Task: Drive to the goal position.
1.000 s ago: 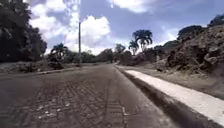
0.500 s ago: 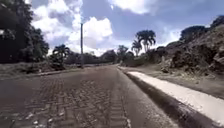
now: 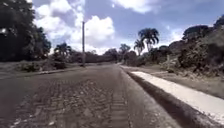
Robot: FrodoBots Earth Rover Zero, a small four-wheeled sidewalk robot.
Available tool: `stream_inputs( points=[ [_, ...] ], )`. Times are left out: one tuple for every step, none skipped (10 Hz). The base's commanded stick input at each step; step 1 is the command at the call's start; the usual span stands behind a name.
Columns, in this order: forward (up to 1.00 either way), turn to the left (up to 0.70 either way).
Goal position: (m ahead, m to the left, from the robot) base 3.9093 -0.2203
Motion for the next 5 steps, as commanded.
stream_inputs(
  points=[
    [0.50,0.00],
    [0.50,0.00],
    [0.50,0.00],
    [0.50,0.00],
    [0.50,0.00]
  ],
)
